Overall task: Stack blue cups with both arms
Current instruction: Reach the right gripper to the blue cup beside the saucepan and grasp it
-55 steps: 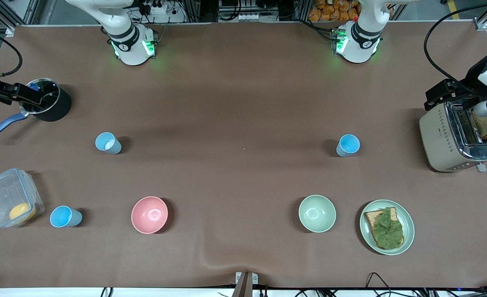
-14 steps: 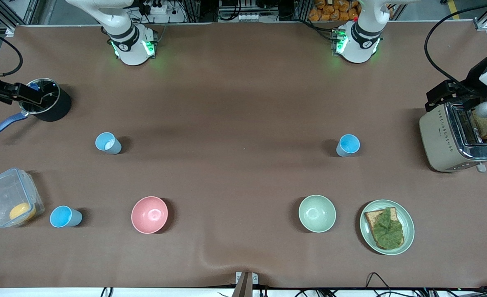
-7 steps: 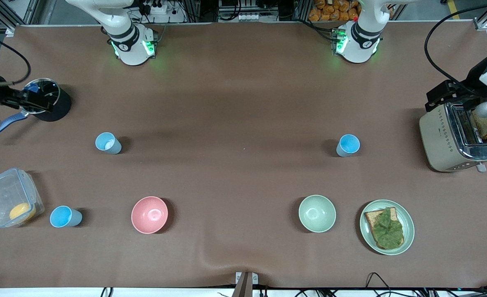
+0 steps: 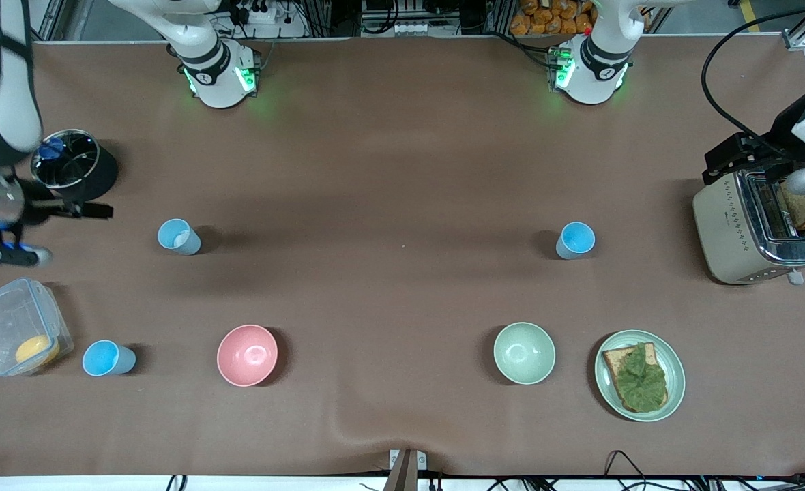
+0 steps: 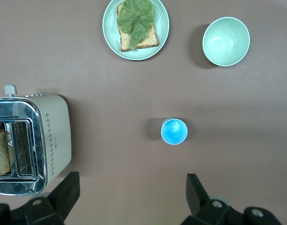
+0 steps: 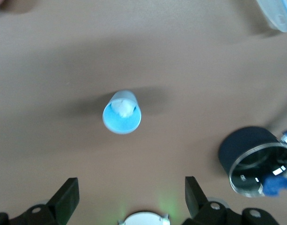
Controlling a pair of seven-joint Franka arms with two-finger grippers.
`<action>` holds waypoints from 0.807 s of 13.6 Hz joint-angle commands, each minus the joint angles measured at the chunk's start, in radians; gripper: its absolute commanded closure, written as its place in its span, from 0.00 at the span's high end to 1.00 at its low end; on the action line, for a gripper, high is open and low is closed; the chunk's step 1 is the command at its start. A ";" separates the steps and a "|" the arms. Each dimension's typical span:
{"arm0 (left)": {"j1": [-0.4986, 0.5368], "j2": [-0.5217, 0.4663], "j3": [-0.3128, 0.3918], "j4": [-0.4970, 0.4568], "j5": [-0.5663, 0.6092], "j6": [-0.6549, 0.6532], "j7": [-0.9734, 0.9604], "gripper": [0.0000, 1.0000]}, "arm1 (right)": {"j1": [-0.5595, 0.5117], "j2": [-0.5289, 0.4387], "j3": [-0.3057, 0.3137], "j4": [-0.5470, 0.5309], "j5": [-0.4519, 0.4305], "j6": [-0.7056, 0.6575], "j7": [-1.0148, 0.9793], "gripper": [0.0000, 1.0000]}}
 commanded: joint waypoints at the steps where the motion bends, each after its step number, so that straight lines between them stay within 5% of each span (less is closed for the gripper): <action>1: 0.001 -0.003 -0.002 0.001 -0.007 0.008 -0.018 1.00 | -0.028 -0.013 0.014 -0.144 -0.022 0.141 -0.012 1.00; 6: 0.003 -0.005 -0.002 -0.001 -0.007 0.006 -0.018 1.00 | -0.048 -0.002 0.014 -0.379 -0.022 0.456 -0.103 1.00; 11: 0.003 -0.003 -0.002 -0.001 -0.007 0.008 -0.018 1.00 | -0.050 0.037 0.016 -0.439 -0.022 0.527 -0.153 1.00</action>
